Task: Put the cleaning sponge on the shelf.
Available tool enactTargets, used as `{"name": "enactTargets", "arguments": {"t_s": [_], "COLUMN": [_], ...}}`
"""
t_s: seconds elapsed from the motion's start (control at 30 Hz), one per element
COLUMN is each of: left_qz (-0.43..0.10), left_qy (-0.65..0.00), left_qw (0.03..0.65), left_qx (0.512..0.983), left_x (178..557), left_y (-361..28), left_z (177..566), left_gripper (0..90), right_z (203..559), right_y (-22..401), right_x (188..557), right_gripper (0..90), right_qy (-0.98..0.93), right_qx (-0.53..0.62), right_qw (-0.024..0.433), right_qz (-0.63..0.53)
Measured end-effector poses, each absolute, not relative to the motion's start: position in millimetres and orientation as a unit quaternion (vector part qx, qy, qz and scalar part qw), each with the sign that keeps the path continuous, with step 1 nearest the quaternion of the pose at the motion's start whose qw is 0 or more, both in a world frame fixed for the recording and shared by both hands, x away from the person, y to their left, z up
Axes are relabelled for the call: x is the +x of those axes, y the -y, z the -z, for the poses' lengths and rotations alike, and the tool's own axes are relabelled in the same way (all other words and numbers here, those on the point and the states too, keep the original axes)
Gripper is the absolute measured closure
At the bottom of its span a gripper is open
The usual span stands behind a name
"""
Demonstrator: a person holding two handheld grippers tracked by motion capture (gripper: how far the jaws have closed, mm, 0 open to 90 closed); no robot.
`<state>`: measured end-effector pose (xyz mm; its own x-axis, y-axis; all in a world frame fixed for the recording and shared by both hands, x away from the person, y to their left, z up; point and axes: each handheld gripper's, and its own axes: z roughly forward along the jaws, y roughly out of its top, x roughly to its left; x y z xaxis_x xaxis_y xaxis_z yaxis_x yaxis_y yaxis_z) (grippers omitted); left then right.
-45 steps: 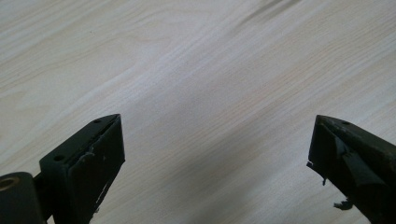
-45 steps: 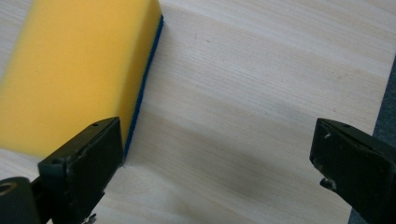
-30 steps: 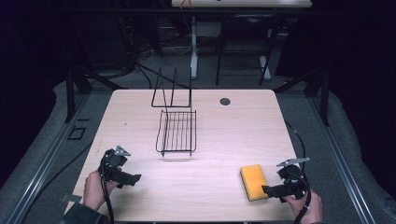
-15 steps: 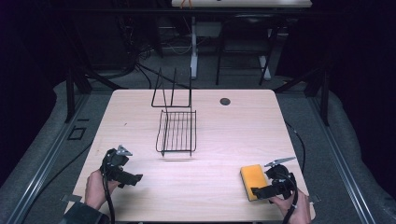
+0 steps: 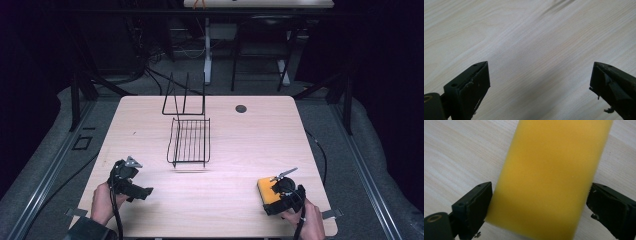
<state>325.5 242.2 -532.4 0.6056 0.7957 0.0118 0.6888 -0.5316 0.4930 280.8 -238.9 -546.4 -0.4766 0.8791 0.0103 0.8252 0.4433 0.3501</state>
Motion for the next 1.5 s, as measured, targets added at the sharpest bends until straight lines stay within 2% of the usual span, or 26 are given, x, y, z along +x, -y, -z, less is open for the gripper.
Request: {"name": "enactTargets", "arguments": {"t_s": [0.1,0.43,0.7,1.5], "left_qz": [-0.118,-0.115,-0.115,-0.116], "left_qy": [-0.430,-0.430,-0.424,-0.424], "left_qw": [0.225,0.223,0.219,0.214], "left_qx": [0.866,0.868,0.871,0.872], "left_x": [326,327,327,323], "left_y": [-243,-241,-240,-244], "left_z": [533,534,534,535], "left_gripper": [2.9,3.1,3.7,7.6], "right_z": [546,546,538,522], "right_y": [240,244,249,232], "right_x": [281,281,280,292], "right_gripper": [13.2,19.1,20.1,20.5], "right_qy": [-0.848,-0.854,-0.851,-0.867], "right_qx": [0.501,0.492,0.489,0.450], "right_qw": [0.082,0.081,0.101,0.106], "right_qz": [-0.154,-0.150,-0.164,-0.185]}}
